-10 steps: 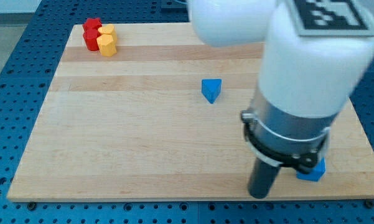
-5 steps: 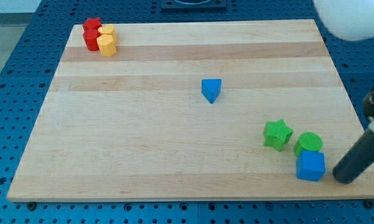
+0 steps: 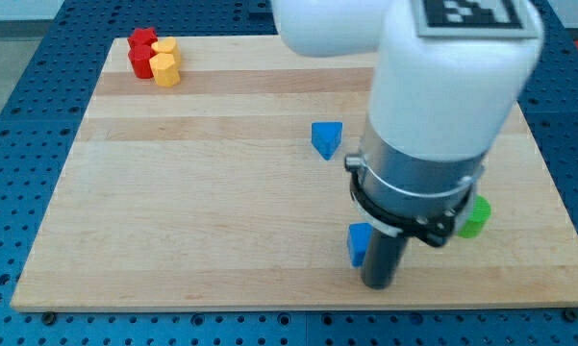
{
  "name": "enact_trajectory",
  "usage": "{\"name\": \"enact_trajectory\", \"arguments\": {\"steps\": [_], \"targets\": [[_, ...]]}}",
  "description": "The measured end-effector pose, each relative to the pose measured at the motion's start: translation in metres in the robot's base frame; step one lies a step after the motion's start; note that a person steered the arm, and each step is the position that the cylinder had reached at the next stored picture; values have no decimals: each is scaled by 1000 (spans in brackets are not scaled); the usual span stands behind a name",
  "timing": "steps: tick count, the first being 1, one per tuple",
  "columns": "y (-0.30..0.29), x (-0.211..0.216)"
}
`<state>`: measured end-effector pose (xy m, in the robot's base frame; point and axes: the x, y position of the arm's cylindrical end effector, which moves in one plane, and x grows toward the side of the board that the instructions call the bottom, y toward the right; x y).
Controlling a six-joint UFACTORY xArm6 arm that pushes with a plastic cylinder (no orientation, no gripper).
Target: Push the blue cube into a blue triangle
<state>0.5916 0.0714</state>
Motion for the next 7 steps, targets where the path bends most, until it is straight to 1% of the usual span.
{"name": "enact_trajectory", "arguments": {"steps": [1, 2, 3, 5, 7], "targets": [[-5, -51], [-11, -91], [-18, -100], [-66, -100], [-67, -123]]}}
